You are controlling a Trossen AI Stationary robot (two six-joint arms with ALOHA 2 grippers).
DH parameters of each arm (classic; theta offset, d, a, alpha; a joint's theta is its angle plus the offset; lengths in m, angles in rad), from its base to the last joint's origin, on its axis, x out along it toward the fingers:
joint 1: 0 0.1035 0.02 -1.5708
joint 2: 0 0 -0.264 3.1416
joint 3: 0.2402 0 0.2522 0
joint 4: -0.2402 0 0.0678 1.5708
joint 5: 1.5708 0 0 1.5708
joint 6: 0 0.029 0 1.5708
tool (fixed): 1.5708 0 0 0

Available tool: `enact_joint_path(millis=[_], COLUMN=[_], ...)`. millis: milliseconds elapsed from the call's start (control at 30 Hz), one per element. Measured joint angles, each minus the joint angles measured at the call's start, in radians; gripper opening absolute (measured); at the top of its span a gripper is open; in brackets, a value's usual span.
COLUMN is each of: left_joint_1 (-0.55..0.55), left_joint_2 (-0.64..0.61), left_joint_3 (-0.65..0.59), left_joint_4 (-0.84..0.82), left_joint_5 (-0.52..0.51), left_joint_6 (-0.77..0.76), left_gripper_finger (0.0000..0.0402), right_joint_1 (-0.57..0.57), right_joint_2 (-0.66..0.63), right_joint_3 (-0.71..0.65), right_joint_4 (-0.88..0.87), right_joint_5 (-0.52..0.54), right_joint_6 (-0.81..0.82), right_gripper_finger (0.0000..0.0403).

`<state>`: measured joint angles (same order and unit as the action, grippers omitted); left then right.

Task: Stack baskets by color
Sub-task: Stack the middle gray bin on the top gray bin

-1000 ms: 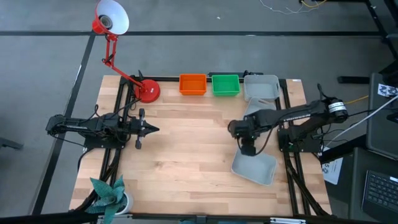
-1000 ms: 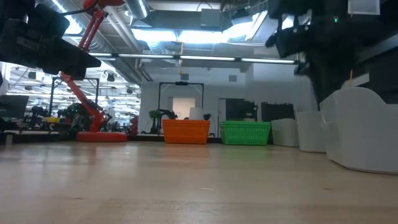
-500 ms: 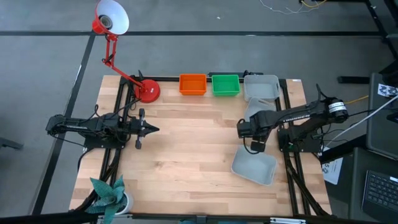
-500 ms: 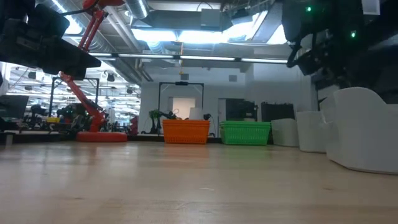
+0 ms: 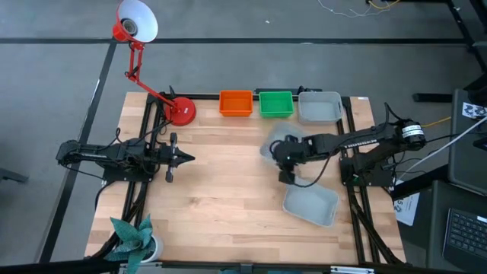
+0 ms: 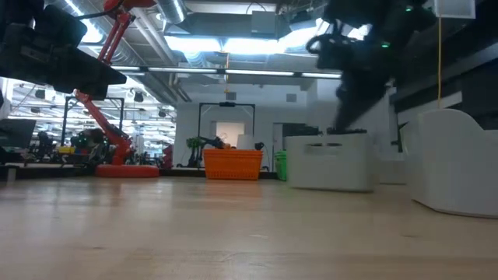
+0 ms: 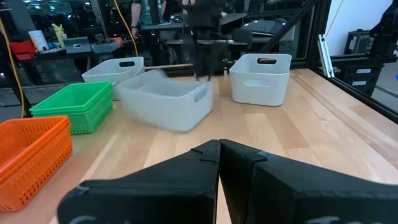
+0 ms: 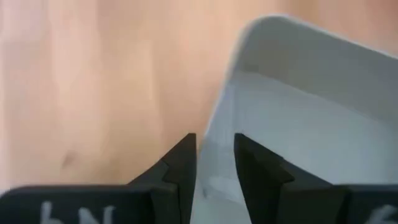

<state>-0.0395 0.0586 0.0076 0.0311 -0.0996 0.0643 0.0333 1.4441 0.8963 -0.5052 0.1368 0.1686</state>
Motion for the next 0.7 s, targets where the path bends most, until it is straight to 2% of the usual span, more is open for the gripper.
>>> enact_joint_path(millis=[133,267,567,700], left_joint_1=[0.0,0.0,0.0,0.0], left_joint_2=[0.0,0.0,0.0,0.0], left_joint_3=[0.0,0.0,0.0,0.0], left_joint_4=[0.0,0.0,0.0,0.0], left_joint_5=[0.0,0.0,0.0,0.0], left_joint_6=[0.0,0.0,0.0,0.0], left_gripper_finger=[0.0,0.0,0.0,0.0], right_joint_1=[-0.04,-0.064,-0.106,-0.136], right_joint_2=[0.0,0.0,0.005,0.039], right_joint_3=[0.012,0.045,0.057,0.028], right_joint_4=[0.085,0.09,0.05,0.033], right_joint_5=[0.095,0.093,0.116,0.116], right_joint_6=[-0.024,-0.055,-0.338,-0.343], right_gripper_finger=[0.0108,0.0108,0.0108,0.0108])
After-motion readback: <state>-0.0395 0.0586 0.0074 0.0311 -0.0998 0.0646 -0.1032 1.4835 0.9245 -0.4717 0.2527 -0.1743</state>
